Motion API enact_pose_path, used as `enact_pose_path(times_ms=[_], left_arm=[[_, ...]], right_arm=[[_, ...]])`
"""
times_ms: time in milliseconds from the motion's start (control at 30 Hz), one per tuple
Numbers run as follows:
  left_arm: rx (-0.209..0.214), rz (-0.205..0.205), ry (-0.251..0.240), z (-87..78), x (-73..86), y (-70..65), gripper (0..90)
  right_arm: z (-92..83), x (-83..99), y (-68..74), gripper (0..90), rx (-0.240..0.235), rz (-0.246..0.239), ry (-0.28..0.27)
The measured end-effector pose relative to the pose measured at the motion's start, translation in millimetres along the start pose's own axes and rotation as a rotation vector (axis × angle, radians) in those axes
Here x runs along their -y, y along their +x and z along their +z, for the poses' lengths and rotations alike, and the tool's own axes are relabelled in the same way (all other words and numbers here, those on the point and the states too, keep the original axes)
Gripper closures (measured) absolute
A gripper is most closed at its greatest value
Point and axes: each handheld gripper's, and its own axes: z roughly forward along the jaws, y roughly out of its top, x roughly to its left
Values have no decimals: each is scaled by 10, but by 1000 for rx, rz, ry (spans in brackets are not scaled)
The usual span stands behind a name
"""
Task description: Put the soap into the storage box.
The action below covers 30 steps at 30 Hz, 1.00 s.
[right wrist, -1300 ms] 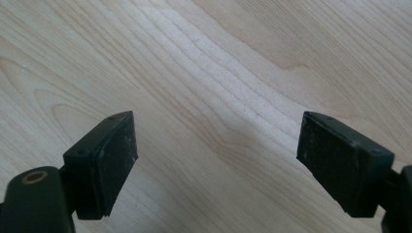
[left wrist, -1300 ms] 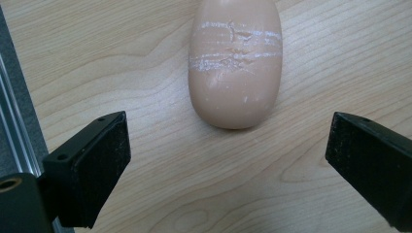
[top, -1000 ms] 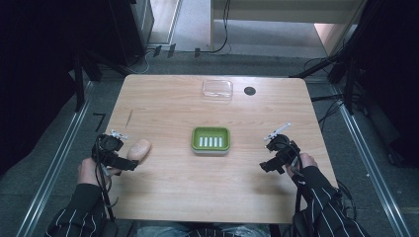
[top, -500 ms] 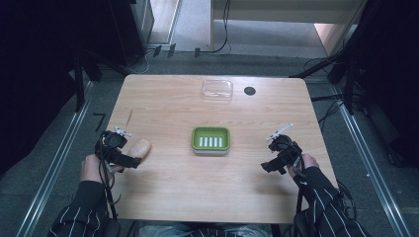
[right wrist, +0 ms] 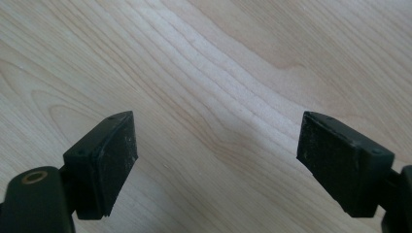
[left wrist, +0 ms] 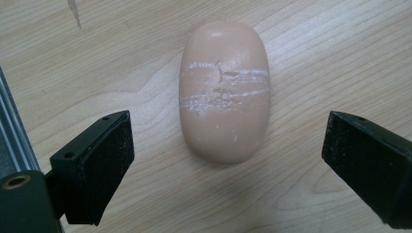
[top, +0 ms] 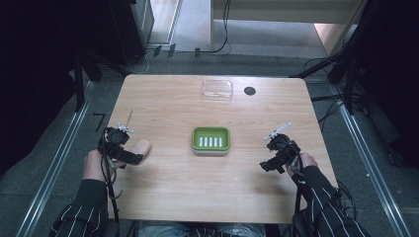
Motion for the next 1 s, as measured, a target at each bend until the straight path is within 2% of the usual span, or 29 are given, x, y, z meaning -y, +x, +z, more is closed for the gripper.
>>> enact_pose_path(times_ms=[300,567,700,833,1000], left_arm=[[2,-37,-2,47,-85,80,56],[3,-5,9,91,-205,-6,56],[15,23,31,153,-292,-59,56],[9,27,43,190,-334,-66,61],[33,21,71,267,-356,-35,64]], right_arm=[[33,-60,41,154,-2,-12,4],[34,-71,40,154,-1,-19,4],[30,-76,47,154,-3,-18,4],[44,-86,44,154,-5,-20,0],[40,-90,59,154,-5,-22,6]])
